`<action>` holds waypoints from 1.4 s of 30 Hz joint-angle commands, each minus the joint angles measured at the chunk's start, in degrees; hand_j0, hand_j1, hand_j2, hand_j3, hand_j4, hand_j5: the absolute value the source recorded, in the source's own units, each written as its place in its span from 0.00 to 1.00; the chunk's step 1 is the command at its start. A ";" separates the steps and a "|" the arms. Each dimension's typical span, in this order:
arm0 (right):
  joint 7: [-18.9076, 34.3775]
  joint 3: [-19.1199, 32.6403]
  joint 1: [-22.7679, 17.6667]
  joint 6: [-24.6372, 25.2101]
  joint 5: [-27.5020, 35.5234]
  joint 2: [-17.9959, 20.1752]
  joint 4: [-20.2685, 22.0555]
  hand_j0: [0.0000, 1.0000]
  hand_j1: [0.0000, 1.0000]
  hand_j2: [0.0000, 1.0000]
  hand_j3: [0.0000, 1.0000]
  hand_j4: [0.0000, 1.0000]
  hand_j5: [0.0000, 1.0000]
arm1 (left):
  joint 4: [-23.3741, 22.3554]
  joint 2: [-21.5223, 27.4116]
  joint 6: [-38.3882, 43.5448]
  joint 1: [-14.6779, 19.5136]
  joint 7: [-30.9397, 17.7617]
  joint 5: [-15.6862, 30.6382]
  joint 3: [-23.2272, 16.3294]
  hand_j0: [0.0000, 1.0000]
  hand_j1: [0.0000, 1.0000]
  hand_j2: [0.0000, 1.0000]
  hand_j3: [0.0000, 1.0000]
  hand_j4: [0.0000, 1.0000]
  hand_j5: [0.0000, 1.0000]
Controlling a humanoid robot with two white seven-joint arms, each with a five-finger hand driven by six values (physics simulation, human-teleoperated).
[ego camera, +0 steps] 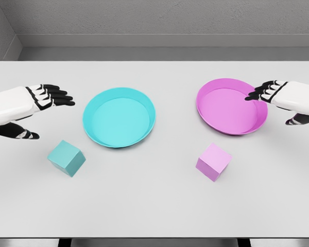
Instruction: Place the blocks in the corresponding plates according to their colors
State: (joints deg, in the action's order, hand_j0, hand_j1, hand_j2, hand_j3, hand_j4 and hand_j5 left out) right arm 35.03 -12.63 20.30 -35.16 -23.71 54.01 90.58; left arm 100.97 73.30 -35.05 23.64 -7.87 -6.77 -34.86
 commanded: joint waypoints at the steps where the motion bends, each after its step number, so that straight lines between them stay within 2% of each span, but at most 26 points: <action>1: -0.03 0.06 0.00 0.16 0.24 0.04 0.04 1.00 1.00 1.00 1.00 1.00 1.00 | 0.01 0.08 0.05 0.00 -0.12 0.36 -0.12 1.00 1.00 1.00 1.00 1.00 1.00; 3: -0.03 0.06 0.53 0.16 0.25 0.04 0.04 1.00 1.00 1.00 1.00 1.00 1.00 | 0.01 0.17 0.05 0.96 -0.39 0.36 -2.40 1.00 1.00 1.00 1.00 1.00 1.00; 4: -0.03 0.15 0.79 0.16 0.24 -0.04 0.04 1.00 1.00 1.00 1.00 1.00 1.00 | 0.10 0.26 0.05 2.54 -0.47 0.53 -4.42 1.00 1.00 1.00 1.00 1.00 1.00; 6: -0.03 0.33 0.70 0.16 0.24 -0.31 0.04 1.00 1.00 1.00 1.00 1.00 1.00 | 0.10 0.52 0.05 5.97 -0.74 0.27 -10.30 1.00 1.00 1.00 1.00 1.00 1.00; 8: -0.03 0.06 -0.18 0.16 0.16 -2.85 0.21 1.00 1.00 1.00 1.00 1.00 1.00 | 0.10 0.52 0.05 8.70 -5.04 0.27 -15.32 1.00 1.00 1.00 1.00 1.00 1.00; 9: -0.03 0.15 -0.88 0.16 0.16 -3.21 0.65 1.00 1.00 1.00 1.00 1.00 1.00 | 0.10 0.61 0.05 8.79 -6.19 0.27 -16.29 1.00 1.00 1.00 1.00 1.00 1.00; 11: -0.03 -0.11 -2.37 0.16 0.16 -4.88 4.69 1.00 1.00 1.00 1.00 1.00 1.00 | 0.10 0.61 0.05 8.79 -8.30 0.27 -19.54 1.00 1.00 1.00 1.00 1.00 1.00; 15: -0.03 -0.38 -5.01 0.16 0.24 -5.93 8.12 1.00 1.00 1.00 1.00 1.00 1.00 | 0.10 1.23 0.05 8.79 -8.30 0.27 -19.54 1.00 1.00 1.00 1.00 1.00 1.00; 19: -0.03 -1.17 -5.19 0.16 0.24 -5.49 10.06 1.00 1.00 1.00 1.00 1.00 1.00 | 0.01 0.88 0.05 9.05 -8.30 0.18 -19.54 1.00 1.00 1.00 1.00 1.00 1.00; 24: -0.03 -7.32 -4.31 0.16 0.24 -5.49 10.15 1.00 1.00 1.00 1.00 1.00 1.00 | -0.25 -0.62 0.05 9.05 -7.95 0.18 -19.54 1.00 1.00 1.00 1.00 1.00 1.00; 33: -0.03 -11.54 -3.69 0.16 0.24 -5.84 10.23 1.00 1.00 1.00 1.00 1.00 1.00 | -0.51 -0.88 0.05 9.23 -8.12 -1.14 -19.54 1.00 1.00 1.00 1.00 1.00 1.00; 39: -0.03 -13.74 -3.60 0.16 0.24 -6.37 10.32 1.00 1.00 1.00 1.00 1.00 1.00 | -0.60 -3.26 0.05 9.40 -8.12 -2.81 -19.54 1.00 1.00 1.00 1.00 1.00 1.00; 42: -0.03 -16.02 -3.60 0.16 0.07 -6.90 10.23 1.00 1.00 1.00 1.00 1.00 1.00 | -2.62 -4.22 2.70 10.02 -8.12 -2.90 -19.54 1.00 1.00 1.00 1.00 1.00 1.00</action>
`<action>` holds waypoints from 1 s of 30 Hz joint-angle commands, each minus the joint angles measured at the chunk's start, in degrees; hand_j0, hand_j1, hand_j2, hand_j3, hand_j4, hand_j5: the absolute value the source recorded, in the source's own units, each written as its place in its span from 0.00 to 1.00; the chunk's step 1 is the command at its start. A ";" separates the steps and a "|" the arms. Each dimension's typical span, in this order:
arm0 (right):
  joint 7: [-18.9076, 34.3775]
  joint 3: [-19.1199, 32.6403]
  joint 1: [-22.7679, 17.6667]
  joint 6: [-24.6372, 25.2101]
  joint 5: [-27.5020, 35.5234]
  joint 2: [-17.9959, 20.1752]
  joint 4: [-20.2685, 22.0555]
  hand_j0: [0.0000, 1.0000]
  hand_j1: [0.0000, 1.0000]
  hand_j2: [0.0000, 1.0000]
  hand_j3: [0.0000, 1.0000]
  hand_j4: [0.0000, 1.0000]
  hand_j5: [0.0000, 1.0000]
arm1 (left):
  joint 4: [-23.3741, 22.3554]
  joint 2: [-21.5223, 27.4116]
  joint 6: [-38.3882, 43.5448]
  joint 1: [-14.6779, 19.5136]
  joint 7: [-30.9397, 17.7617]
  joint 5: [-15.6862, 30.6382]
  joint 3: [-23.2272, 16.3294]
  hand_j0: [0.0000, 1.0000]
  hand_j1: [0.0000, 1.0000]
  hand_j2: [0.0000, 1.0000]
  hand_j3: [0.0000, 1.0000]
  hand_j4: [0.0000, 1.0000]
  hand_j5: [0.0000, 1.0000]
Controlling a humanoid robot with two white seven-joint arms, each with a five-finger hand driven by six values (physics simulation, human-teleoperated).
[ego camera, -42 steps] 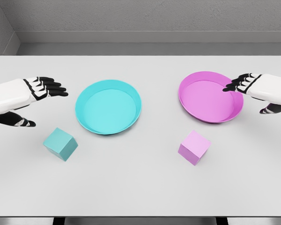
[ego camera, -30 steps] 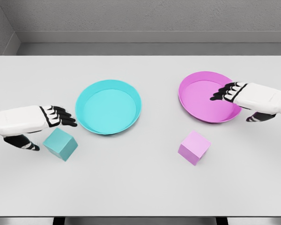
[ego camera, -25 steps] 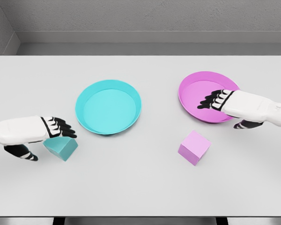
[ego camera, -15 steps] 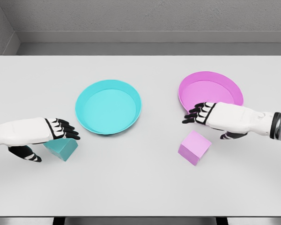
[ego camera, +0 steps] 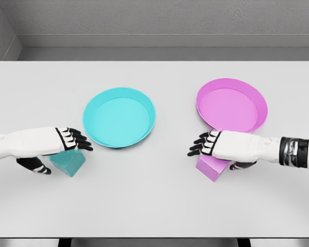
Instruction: Place the blocks in the corresponding plates according to their colors
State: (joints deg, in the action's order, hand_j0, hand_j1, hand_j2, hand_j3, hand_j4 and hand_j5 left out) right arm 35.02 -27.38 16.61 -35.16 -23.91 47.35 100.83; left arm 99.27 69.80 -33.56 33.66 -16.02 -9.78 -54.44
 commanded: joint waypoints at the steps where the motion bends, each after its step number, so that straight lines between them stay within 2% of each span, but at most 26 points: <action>1: -0.02 -1.28 0.00 0.16 0.27 -0.24 -0.02 1.00 1.00 1.00 1.00 1.00 1.00 | -1.36 -0.80 1.92 0.00 0.02 0.12 0.04 1.00 1.00 1.00 1.00 1.00 1.00; 7: -0.02 -0.84 0.00 0.16 -0.08 -0.24 -0.11 0.97 0.97 0.97 0.97 0.97 0.97 | -1.54 -0.98 3.94 -0.09 -0.16 -1.03 -0.05 1.00 1.00 1.00 1.00 1.00 1.00; 13: -0.02 -0.84 -0.09 0.16 -3.95 -1.30 -0.81 0.92 0.92 0.92 0.92 0.92 0.92 | -1.54 -0.98 3.85 -0.26 -0.07 -2.61 -0.40 1.00 1.00 1.00 1.00 1.00 1.00; 17: -0.02 -0.75 0.18 0.16 -3.95 -1.47 -0.81 0.59 0.59 0.59 0.59 0.59 0.59 | -1.45 -1.59 3.85 -0.35 -0.07 -3.40 -0.49 1.00 1.00 1.00 1.00 1.00 1.00; 24: -0.02 -0.57 0.35 0.16 -3.77 -1.30 -1.16 0.59 0.59 0.59 0.59 0.59 0.59 | -2.68 -2.12 3.94 -0.53 -0.16 -3.49 -0.58 1.00 1.00 1.00 1.00 1.00 1.00; 30: -0.02 4.17 0.18 0.16 -0.61 -1.30 -2.13 0.59 0.59 0.59 0.59 0.59 0.59 | -3.65 -2.39 3.94 -0.53 -0.16 -3.57 -0.58 1.00 1.00 1.00 1.00 1.00 1.00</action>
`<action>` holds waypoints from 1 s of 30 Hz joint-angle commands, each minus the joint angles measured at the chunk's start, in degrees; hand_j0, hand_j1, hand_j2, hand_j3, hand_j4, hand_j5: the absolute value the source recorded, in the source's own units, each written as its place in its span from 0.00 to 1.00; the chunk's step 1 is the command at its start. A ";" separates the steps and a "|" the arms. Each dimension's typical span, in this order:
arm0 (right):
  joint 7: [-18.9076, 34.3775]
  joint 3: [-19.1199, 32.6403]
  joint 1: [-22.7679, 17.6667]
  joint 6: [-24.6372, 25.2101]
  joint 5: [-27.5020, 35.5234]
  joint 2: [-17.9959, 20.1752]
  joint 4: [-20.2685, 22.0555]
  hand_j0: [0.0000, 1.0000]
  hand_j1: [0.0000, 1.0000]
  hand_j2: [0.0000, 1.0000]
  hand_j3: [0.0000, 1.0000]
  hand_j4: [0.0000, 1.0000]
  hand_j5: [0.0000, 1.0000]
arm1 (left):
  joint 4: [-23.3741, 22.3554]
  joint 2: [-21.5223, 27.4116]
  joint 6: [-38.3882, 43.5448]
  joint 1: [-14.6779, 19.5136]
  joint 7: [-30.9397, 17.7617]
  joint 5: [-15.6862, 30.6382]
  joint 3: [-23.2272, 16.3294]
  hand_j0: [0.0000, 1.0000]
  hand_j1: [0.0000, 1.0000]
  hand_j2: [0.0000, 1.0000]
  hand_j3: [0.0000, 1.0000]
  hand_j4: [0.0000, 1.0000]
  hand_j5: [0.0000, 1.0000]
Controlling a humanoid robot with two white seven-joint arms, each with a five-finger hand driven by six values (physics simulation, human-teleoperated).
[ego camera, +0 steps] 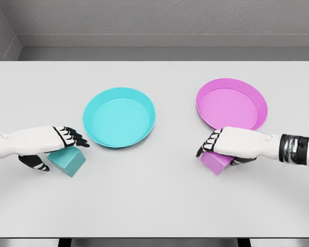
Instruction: Place the blocks in the corresponding plates according to their colors
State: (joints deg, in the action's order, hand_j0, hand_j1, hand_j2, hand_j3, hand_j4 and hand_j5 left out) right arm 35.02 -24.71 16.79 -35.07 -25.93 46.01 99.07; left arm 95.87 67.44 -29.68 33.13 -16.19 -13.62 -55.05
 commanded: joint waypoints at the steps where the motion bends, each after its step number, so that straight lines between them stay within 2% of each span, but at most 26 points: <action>1: -0.02 1.68 0.00 0.07 2.55 0.22 -0.36 0.59 0.59 0.59 0.59 0.59 0.59 | -0.25 -0.03 0.06 0.00 0.02 -0.44 0.03 0.99 0.99 0.99 0.99 0.99 0.99; 5: -0.02 2.39 0.26 0.07 7.74 0.31 -0.54 0.59 0.59 0.59 0.59 0.59 0.59 | -0.16 -0.03 -0.21 -0.18 0.02 -1.94 0.03 0.95 0.95 0.95 0.95 0.95 0.95; 8: -0.02 3.36 0.44 0.07 10.99 0.40 -1.68 0.59 0.59 0.59 0.59 0.59 0.59 | 0.10 -0.03 -0.91 -0.26 0.02 -2.02 0.03 0.80 0.80 0.80 0.80 0.80 0.80; 11: -0.02 3.44 2.81 0.07 13.89 0.49 -4.14 0.59 0.59 0.59 0.59 0.59 0.59 | 0.19 -0.91 -0.91 -0.09 0.02 -2.11 -1.20 0.72 0.72 0.72 0.72 0.72 0.72; 12: -0.02 3.53 3.60 0.07 15.47 0.49 -5.19 0.59 0.59 0.59 0.59 0.59 0.59 | 0.19 -0.91 -1.00 0.00 0.02 -2.20 -1.55 0.66 0.66 0.66 0.66 0.66 0.66; 17: -0.02 4.32 8.61 0.07 18.64 -0.13 -12.49 0.59 0.59 0.59 0.59 0.59 0.59 | 0.19 -0.91 -3.11 0.09 0.02 -2.11 -1.64 0.50 0.50 0.50 0.50 0.50 0.50; 18: -0.02 4.32 10.19 0.07 18.99 -0.13 -15.13 0.59 0.59 0.59 0.59 0.59 0.59 | 0.19 -0.91 -3.55 0.18 0.02 -2.11 -1.55 0.49 0.49 0.49 0.49 0.49 0.49; 23: -0.02 4.41 13.71 0.07 19.34 -3.03 -22.25 0.59 0.59 0.59 0.59 0.59 0.59 | -0.07 -0.47 -5.32 1.32 0.11 -2.11 -1.37 0.49 0.49 0.49 0.49 0.49 0.49; 24: -0.02 5.37 13.98 0.07 19.34 -3.12 -23.48 0.69 0.69 0.69 0.69 0.69 0.69 | -0.07 -0.47 -5.32 1.84 0.11 -2.02 -1.37 0.49 0.49 0.49 0.49 0.49 0.49; 25: -0.02 6.96 13.80 0.07 19.25 -3.99 -23.57 0.88 0.88 0.88 0.88 0.88 0.88 | -0.16 -0.29 -5.32 2.11 0.11 -2.02 -1.29 0.49 0.49 0.49 0.49 0.49 0.49; 26: -0.02 7.66 13.54 0.07 18.64 -3.82 -23.65 1.00 1.00 1.00 1.00 1.00 1.00 | -0.69 0.24 -5.32 2.72 0.19 -1.76 -1.11 0.49 0.49 0.49 0.49 0.49 0.49; 30: -0.02 8.89 13.10 0.07 18.38 -2.85 -23.57 1.00 1.00 1.00 1.00 1.00 1.00 | -2.97 -0.11 -5.32 4.66 0.55 -1.41 -1.11 0.49 0.49 0.49 0.49 0.49 0.49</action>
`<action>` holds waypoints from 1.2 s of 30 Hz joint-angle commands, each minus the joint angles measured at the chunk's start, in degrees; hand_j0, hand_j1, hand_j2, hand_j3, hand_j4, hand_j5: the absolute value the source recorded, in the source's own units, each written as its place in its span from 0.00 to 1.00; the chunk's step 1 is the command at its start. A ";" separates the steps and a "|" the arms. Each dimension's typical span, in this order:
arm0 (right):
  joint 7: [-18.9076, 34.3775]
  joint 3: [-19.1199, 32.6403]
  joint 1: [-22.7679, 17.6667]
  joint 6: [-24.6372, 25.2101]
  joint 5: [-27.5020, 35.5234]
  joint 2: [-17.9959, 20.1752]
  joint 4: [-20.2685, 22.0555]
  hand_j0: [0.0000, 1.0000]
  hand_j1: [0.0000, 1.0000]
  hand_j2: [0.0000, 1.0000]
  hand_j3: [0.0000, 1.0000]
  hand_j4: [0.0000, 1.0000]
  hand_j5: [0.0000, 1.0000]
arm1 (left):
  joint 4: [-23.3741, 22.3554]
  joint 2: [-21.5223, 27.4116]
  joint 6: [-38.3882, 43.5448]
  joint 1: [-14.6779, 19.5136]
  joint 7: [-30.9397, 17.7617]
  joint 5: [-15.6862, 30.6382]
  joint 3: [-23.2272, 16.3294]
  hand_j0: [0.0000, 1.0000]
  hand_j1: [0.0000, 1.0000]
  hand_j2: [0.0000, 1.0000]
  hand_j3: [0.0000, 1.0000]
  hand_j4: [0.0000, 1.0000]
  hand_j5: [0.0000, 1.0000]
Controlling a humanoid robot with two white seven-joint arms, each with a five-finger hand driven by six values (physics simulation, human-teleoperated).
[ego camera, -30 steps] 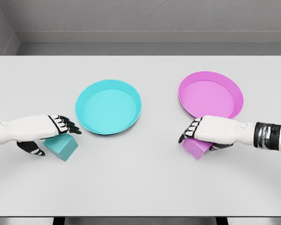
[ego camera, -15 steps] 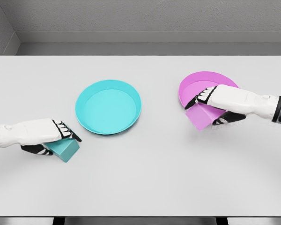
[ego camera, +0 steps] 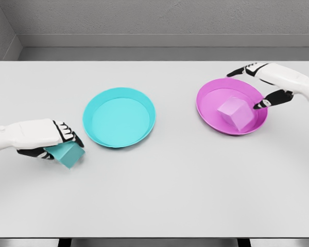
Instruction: Place the blocks in the corresponding plates according to their colors
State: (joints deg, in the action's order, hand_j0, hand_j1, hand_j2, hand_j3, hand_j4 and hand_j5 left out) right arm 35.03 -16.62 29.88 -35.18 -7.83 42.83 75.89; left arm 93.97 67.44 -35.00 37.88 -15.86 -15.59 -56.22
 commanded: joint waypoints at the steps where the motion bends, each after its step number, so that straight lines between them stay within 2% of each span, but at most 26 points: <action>1: -0.03 0.89 0.00 0.18 0.35 0.76 -0.48 1.00 1.00 1.00 1.00 1.00 1.00 | -1.07 -0.20 0.00 0.09 0.30 0.56 0.14 0.49 0.49 0.49 0.49 0.49 0.49; 5: -0.03 8.36 -2.46 0.18 0.18 1.73 -1.80 1.00 1.00 1.00 1.00 1.00 1.00 | -1.07 -0.56 0.00 1.49 0.39 1.44 0.14 0.49 0.49 0.49 0.49 0.49 0.49; 8: -0.03 13.19 -2.90 0.18 -4.12 2.00 -4.17 1.00 1.00 1.00 1.00 1.00 1.00 | -1.07 -1.25 0.00 3.16 0.30 4.07 0.14 0.49 0.49 0.49 0.49 0.49 0.49; 12: -0.03 12.32 -2.90 0.18 -6.06 1.91 -3.38 1.00 1.00 1.00 1.00 1.00 1.00 | -1.16 -5.30 0.00 5.98 -0.05 4.78 0.05 0.49 0.49 0.49 0.49 0.49 0.49; 15: -0.03 8.71 -3.95 0.18 -8.78 1.73 2.77 1.00 1.00 1.00 1.00 1.00 1.00 | -1.24 -8.29 0.00 9.40 -0.31 6.62 0.05 0.49 0.49 0.49 0.49 0.49 0.49; 17: -0.03 8.62 -4.04 0.18 -9.49 1.65 3.74 1.00 1.00 1.00 1.00 1.00 1.00 | -5.37 -13.55 0.00 11.07 -0.49 6.27 -0.12 0.49 0.49 0.49 0.49 0.49 0.49; 20: -0.03 8.62 -3.25 0.18 -10.81 1.64 3.74 1.00 1.00 1.00 1.00 1.00 1.00 | -17.58 -22.08 0.00 13.36 -3.30 5.92 -0.47 0.50 0.50 0.50 0.50 0.50 0.50; 21: -0.03 8.62 -3.08 0.18 -10.90 1.73 3.74 1.00 1.00 1.00 1.00 1.00 1.00 | -19.61 -22.70 0.00 13.54 -3.30 5.92 -0.47 0.53 0.53 0.53 0.53 0.53 0.53; 24: -0.03 8.62 -2.73 0.18 -10.90 1.73 3.74 1.00 1.00 1.00 1.00 1.00 1.00 | -22.69 -22.62 0.00 13.62 -3.13 6.36 -0.21 0.99 0.99 0.99 0.99 0.99 0.99; 27: -0.03 8.62 -2.99 0.18 -10.90 1.82 3.74 1.00 1.00 1.00 1.00 1.00 1.00 | -22.08 -21.21 0.00 13.54 -2.95 6.36 -0.30 1.00 1.00 1.00 1.00 1.00 1.00; 30: -0.03 8.62 -2.99 0.18 -10.90 1.91 3.83 1.00 1.00 1.00 1.00 1.00 1.00 | -21.11 -13.30 0.00 13.54 -2.78 6.62 0.05 1.00 1.00 1.00 1.00 1.00 1.00; 33: -0.03 8.62 -2.90 0.18 -10.98 1.82 3.74 1.00 1.00 1.00 1.00 1.00 1.00 | -21.37 -7.59 0.00 13.10 -2.78 7.59 0.14 1.00 1.00 1.00 1.00 1.00 1.00; 36: -0.03 8.62 -2.72 0.18 -11.77 1.82 3.74 1.00 1.00 1.00 1.00 1.00 1.00 | -21.72 -7.76 0.00 12.83 -2.78 7.77 0.05 1.00 1.00 1.00 1.00 1.00 1.00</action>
State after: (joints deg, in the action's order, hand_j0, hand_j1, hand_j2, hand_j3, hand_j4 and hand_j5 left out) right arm 35.03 -8.02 27.07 -35.17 -19.58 44.60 79.64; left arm 72.42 58.32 -35.10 50.71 -18.67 -8.49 -56.23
